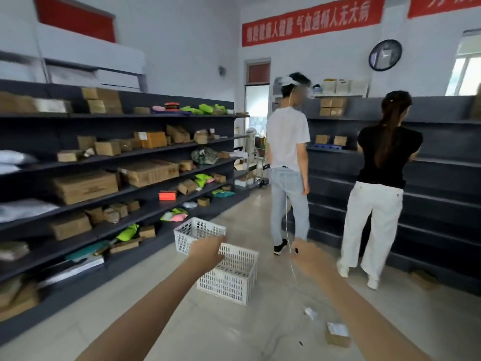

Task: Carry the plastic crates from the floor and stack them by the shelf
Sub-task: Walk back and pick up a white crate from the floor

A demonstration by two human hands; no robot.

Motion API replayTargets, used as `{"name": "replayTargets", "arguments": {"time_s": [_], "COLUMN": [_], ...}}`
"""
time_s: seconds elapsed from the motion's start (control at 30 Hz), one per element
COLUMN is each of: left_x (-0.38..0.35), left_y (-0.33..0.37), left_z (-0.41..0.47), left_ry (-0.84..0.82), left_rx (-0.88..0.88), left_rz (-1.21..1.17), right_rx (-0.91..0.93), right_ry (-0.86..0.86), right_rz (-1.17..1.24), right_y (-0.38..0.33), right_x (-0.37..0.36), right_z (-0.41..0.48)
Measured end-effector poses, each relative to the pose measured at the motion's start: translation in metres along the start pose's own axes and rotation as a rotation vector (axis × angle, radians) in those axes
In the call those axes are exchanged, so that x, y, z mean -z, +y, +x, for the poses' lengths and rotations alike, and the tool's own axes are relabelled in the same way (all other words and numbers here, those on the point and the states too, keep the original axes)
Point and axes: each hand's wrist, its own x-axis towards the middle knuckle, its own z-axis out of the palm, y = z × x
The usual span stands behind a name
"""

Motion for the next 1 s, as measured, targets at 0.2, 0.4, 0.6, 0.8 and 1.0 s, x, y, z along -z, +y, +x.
{"name": "replayTargets", "arguments": {"time_s": [0.2,0.4,0.6,0.8,1.0], "left_x": [-0.006,-0.041,-0.083,-0.092,-0.093], "left_y": [-0.056,-0.102,-0.148,-0.182,-0.232], "left_z": [0.101,0.190,0.304,0.443,0.551], "left_ry": [0.007,-0.024,-0.067,-0.097,-0.068], "left_rx": [0.053,0.098,0.067,0.075,0.069], "left_rz": [0.038,0.026,0.034,0.014,-0.051], "right_rx": [0.045,0.080,0.047,-0.056,-0.105], "right_ry": [-0.065,-0.115,-0.141,-0.162,-0.148], "right_rz": [-0.018,-0.042,-0.049,-0.027,-0.042], "right_y": [-0.043,-0.067,-0.084,-0.101,-0.137], "right_x": [-0.040,-0.092,-0.140,-0.168,-0.182], "right_z": [0.112,0.209,0.335,0.472,0.569]}}
